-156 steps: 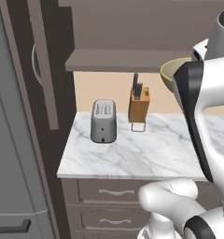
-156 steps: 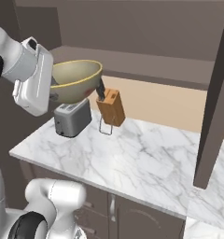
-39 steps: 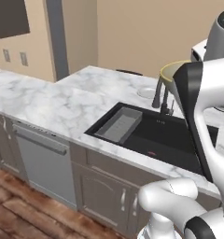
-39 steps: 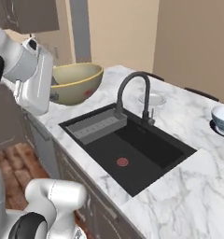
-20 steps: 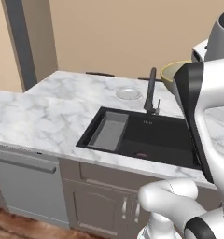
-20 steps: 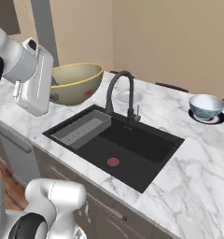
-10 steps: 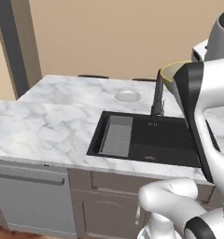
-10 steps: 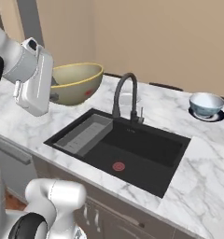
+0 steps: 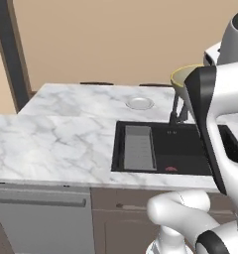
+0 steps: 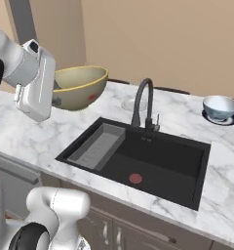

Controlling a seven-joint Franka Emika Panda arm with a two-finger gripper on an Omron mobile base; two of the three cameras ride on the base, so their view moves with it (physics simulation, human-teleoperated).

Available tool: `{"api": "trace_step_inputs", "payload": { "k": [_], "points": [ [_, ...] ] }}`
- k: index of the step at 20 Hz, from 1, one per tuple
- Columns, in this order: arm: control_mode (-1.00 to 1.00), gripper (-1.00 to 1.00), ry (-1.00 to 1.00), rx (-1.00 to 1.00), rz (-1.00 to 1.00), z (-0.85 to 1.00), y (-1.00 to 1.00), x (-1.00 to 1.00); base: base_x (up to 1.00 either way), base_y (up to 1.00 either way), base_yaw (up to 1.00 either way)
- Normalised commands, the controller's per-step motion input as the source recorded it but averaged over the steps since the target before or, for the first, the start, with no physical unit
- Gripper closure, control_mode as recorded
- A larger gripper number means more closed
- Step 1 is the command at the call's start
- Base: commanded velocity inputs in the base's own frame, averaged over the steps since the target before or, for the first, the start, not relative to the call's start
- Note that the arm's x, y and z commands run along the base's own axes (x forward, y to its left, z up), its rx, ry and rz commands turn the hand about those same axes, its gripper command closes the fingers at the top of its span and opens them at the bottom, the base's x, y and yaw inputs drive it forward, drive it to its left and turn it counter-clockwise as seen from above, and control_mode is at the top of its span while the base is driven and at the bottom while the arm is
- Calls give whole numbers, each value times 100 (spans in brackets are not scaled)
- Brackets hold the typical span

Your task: Move the bowls from the cabinet to the plates on the dining table.

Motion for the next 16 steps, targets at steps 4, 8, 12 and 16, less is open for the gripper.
{"api": "trace_step_inputs", "payload": {
  "k": [4, 8, 12, 16],
  "points": [
    [100, 100, 0, 0, 0, 0, 0, 0, 0, 62, -24],
    [100, 100, 0, 0, 0, 0, 0, 0, 0, 64, -23],
    [100, 100, 0, 0, 0, 0, 0, 0, 0, 65, -23],
    [100, 100, 0, 0, 0, 0, 0, 0, 1, 63, -24]
  ]
}}
